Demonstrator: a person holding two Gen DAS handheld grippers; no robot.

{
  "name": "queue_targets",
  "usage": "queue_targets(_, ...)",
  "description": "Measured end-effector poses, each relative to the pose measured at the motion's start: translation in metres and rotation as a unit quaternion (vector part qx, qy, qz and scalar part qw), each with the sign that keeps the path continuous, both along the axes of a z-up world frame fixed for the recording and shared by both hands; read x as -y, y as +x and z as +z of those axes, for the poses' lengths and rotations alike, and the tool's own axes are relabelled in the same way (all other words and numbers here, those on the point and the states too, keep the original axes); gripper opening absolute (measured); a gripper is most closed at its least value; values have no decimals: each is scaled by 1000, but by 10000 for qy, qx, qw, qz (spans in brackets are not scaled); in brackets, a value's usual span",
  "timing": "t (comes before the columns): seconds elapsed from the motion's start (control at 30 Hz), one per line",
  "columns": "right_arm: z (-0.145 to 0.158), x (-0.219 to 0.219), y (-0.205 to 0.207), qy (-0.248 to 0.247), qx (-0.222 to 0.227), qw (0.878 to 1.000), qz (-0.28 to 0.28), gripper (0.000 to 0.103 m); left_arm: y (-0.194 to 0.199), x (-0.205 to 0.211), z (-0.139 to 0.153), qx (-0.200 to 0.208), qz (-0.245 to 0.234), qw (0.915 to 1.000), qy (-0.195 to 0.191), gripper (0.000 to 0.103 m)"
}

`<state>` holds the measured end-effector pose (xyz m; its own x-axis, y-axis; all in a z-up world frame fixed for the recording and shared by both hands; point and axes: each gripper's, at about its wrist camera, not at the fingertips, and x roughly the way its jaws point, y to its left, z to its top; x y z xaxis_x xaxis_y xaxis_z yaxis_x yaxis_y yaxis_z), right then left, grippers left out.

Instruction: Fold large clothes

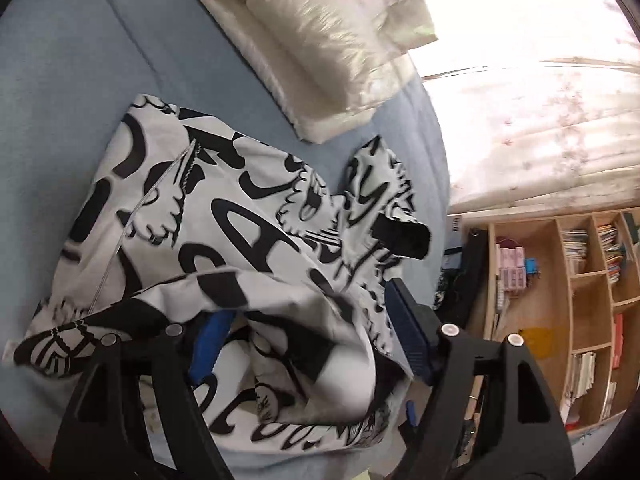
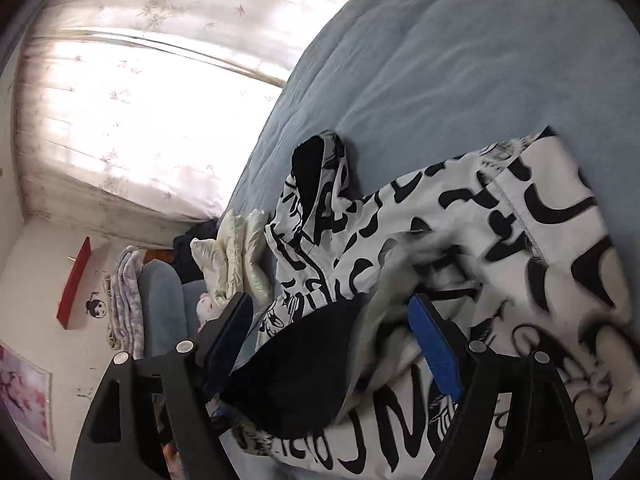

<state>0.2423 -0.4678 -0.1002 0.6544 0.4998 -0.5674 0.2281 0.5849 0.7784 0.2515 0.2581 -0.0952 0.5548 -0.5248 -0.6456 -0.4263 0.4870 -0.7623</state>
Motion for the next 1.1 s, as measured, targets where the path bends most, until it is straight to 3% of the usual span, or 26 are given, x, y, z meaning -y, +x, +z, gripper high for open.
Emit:
queue_targets(0.17, -21, -2, 22, -879, -95, 9960, 154, 82, 18, 3, -5, 170, -185, 9972, 707, 72)
queue_targets(0.23, -29, -2, 33, -1515, -130, 9879, 310, 82, 24, 3, 2, 377, -384, 9924, 1110, 72)
queue_targets(0.33, -48, -6, 48, -2391, -216, 9674, 808, 82, 27, 6, 11, 739, -1009, 9740, 1889, 72)
queue_targets(0.43, -72, -11, 62, -2870, -347, 9465, 1437, 82, 20, 10, 15, 1020, -1823, 9463, 2466, 72)
queue_targets(0.6, -92, -14, 67, -3184, -196, 9249, 2069, 82, -4, 26, 8, 1319, -3044, 8696, 3656, 72)
queue_targets(0.67, -96, -18, 69, -3303, -163, 9165, 2250, 82, -8, 33, 3, 1313, -3329, 8487, 3895, 72)
queue_targets(0.7, -98, -21, 74, -3366, -197, 9122, 2330, 82, -6, 40, -2, 1293, -3522, 8334, 4059, 72)
queue_targets(0.87, -104, -41, 90, -3689, -281, 8924, 2585, 82, 17, 76, -25, 1183, -4168, 7838, 4449, 72)
queue_targets(0.93, -108, -50, 105, -3683, -339, 8926, 2579, 82, 27, 88, -35, 1074, -4312, 7750, 4493, 72)
queue_targets(0.97, -110, -52, 111, -3648, -328, 8949, 2550, 78, 33, 91, -39, 1016, -4339, 7753, 4476, 72)
queue_targets(1.0, -109, -54, 115, -3596, -276, 8990, 2486, 60, 40, 93, -44, 929, -4315, 7799, 4439, 63)
queue_targets(1.03, -108, -55, 116, -3477, -237, 9035, 2494, 46, 45, 93, -46, 892, -4275, 7873, 4352, 43)
queue_targets(1.07, -107, -58, 117, -3481, -224, 9050, 2436, 30, 49, 90, -46, 886, -4148, 8015, 4215, 34)
queue_targets(1.1, -105, -61, 117, -3551, -186, 9047, 2349, 23, 51, 86, -44, 884, -3974, 8123, 4177, 24)
